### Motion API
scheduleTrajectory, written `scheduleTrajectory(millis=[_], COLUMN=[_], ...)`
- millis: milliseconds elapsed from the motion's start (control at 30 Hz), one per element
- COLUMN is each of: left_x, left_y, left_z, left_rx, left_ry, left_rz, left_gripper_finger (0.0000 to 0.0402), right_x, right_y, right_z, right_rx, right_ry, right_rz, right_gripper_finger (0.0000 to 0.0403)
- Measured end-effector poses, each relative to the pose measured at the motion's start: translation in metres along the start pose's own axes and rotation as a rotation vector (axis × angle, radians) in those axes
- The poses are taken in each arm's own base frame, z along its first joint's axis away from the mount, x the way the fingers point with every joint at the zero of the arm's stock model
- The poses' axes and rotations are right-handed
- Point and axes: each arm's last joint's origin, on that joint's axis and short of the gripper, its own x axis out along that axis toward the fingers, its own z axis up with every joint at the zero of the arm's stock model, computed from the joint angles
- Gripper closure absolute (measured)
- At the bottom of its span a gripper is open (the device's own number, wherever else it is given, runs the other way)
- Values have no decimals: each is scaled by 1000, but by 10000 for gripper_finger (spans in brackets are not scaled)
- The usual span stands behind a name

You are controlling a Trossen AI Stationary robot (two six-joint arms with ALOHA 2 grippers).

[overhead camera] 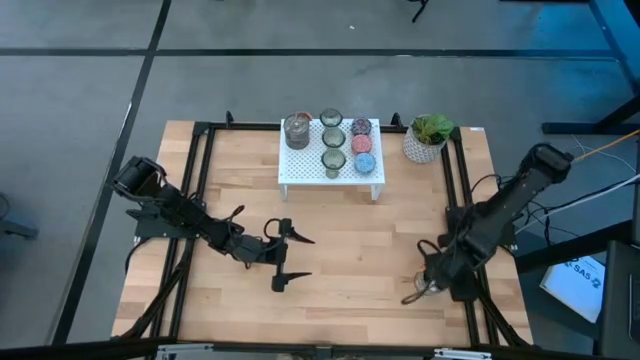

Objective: Pick & Place candle stick holders
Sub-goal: Put the silver scented candle on the shelf aligned with the other silver scented candle

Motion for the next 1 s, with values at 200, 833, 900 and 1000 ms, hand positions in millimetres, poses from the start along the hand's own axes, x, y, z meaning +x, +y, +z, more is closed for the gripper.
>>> scheduleTrajectory(millis=[200, 833, 900, 1000], left_x=[-1, -1, -1, -1], left_y=[-1, -3, -4, -6], left_z=[1, -10, -10, -9], left_rx=[-20, -198, -197, -204], left_ry=[-6, 100, 108, 112], left_rz=[-4, -61, -94, -137], left_gripper_finger=[16, 16, 16, 16], right_x=[22, -37, -41, -47], right_y=[9, -26, -28, -28], right_z=[17, 148, 146, 142], right_rx=[-18, -415, -457, -507], right_ry=[-71, -1087, -1069, -1072], right_rz=[-78, 1, 53, 104], right_gripper_finger=[339, 340, 340, 340])
